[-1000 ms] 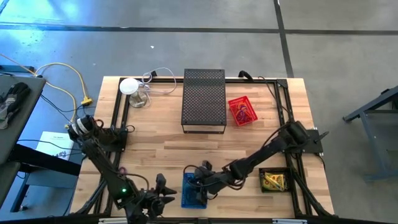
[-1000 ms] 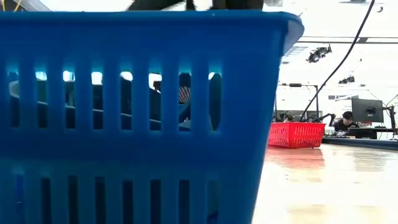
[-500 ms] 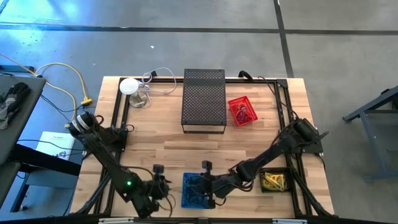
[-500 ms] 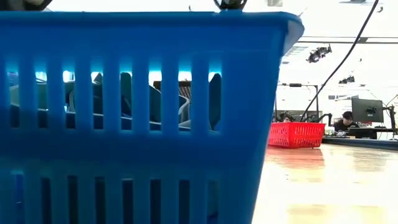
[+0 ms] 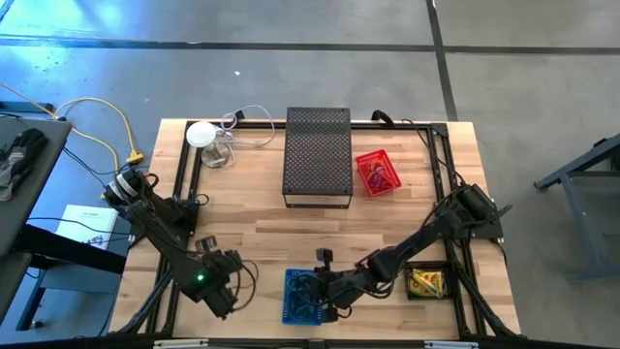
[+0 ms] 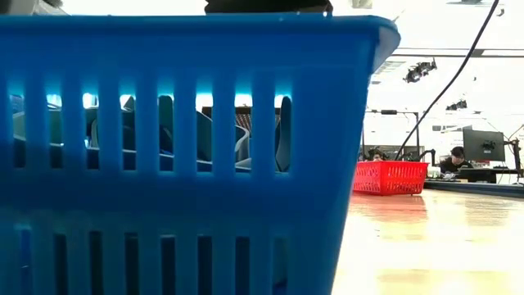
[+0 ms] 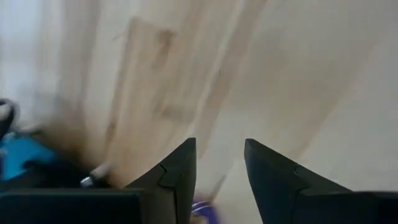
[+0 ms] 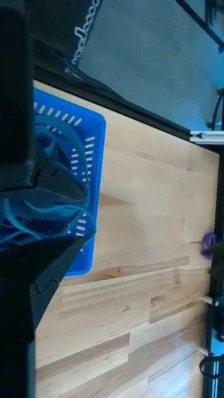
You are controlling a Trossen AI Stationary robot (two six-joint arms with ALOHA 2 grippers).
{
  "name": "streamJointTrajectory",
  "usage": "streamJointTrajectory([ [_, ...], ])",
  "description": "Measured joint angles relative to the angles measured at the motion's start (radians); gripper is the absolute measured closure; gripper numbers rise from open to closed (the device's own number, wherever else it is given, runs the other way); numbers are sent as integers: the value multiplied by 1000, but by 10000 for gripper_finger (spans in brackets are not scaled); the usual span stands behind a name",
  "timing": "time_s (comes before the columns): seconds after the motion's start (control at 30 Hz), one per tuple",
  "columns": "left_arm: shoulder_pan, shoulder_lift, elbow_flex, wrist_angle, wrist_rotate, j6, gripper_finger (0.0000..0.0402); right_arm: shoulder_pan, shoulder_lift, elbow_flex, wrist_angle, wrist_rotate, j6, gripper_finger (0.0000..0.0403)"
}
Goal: Pick & Place Office Desk Supplies
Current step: Put the violet spring keychains into the red bin
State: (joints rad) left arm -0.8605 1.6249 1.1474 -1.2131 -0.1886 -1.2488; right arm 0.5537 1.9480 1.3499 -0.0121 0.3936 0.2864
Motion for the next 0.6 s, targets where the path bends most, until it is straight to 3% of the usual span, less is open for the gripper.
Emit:
streamJointTrajectory([
  [0.27, -6, 0, -6, -90, -21, 137, 273, 0, 0, 0, 1, -3, -18, 318],
  [0.6, -64, 0, -7, -111, -49, -6, 267, -7, 0, 0, 1, 0, -25, 318],
])
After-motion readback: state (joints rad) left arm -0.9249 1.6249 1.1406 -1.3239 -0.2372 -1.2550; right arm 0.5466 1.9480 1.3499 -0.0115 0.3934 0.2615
